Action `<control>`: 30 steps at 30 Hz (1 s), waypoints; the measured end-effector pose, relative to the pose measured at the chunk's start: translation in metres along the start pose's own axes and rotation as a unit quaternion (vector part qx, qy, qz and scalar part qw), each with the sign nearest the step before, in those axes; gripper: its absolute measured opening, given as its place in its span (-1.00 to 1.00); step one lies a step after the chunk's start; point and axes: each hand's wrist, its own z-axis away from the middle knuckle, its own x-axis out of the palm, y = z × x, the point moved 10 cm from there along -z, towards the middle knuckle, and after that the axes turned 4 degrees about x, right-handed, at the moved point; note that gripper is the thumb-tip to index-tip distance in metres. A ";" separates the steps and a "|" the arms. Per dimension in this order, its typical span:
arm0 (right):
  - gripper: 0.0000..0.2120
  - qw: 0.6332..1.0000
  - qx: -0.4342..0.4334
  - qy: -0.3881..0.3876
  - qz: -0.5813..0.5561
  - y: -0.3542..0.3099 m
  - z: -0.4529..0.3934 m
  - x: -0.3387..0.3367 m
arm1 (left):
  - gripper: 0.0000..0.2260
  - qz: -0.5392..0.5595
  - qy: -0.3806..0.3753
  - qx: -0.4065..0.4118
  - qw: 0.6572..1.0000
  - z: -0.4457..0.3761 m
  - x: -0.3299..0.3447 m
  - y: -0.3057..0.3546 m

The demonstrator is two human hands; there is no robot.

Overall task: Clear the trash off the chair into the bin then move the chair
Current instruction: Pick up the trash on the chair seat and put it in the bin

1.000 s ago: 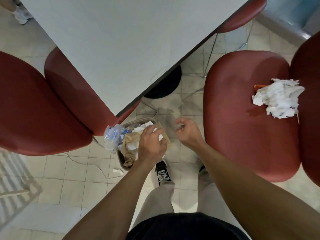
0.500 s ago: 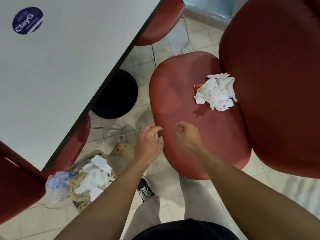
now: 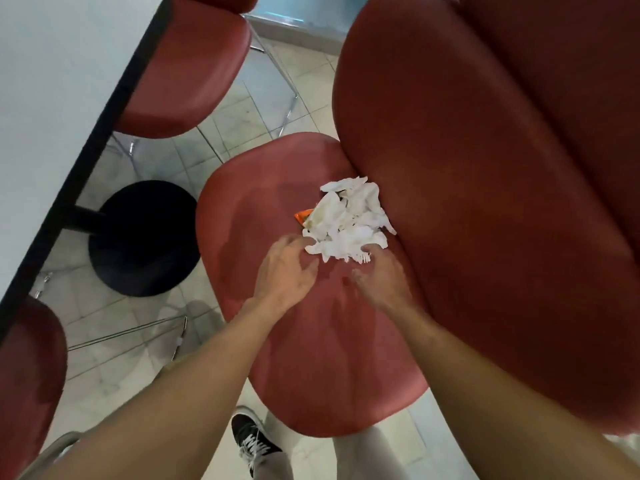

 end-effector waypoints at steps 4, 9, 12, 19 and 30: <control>-0.49 1.000 0.006 0.023 0.000 0.013 -0.044 -0.009 | -0.68 0.015 -0.038 -0.001 0.999 -0.044 0.026 0.012; -0.55 1.000 -0.001 0.019 0.008 0.016 -0.085 -0.001 | -0.71 0.019 -0.105 -0.004 0.994 -0.079 0.069 0.010; -0.58 1.000 -0.005 0.008 0.023 0.014 -0.101 0.008 | -0.70 0.016 -0.130 -0.022 0.991 -0.090 0.089 0.000; -0.70 0.999 0.027 0.012 0.026 0.011 -0.104 0.019 | -0.76 0.051 -0.118 -0.059 0.990 -0.090 0.092 -0.023; -0.74 0.994 0.015 0.105 -0.038 -0.011 -0.020 -0.032 | -0.74 0.121 -0.045 -0.094 0.987 -0.018 0.025 -0.026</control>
